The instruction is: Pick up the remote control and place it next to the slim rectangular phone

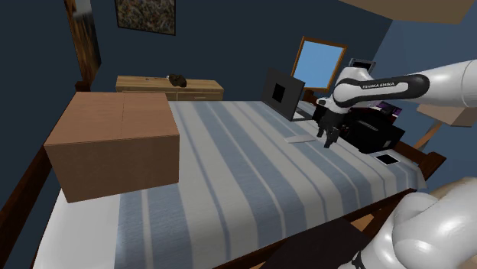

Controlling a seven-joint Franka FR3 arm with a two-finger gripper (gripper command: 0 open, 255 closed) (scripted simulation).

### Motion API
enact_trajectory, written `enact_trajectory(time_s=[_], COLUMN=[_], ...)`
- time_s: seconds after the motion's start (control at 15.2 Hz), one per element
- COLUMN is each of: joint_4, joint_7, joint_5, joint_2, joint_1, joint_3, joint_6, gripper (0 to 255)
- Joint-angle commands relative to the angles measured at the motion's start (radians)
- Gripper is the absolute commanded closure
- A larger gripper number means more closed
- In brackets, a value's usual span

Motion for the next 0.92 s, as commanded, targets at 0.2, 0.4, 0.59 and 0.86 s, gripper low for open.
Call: enact_trajectory(time_s=[0.2,0.4,0.59,0.86], joint_4=[0.143,0.248,0.368,0.552], joint_7=[-0.283,-0.463,-0.627,-0.792], joint_5=[0.136,0.264,0.389,0.508], joint_2=[0.236,0.397,0.554,0.739], joint_1=[0.047,0.041,-0.008,-0.107], joint_3=[-0.117,-0.146,-0.130,-0.068], joint_6=[0.078,0.098,0.093,0.061], gripper=[0,0,0,0])
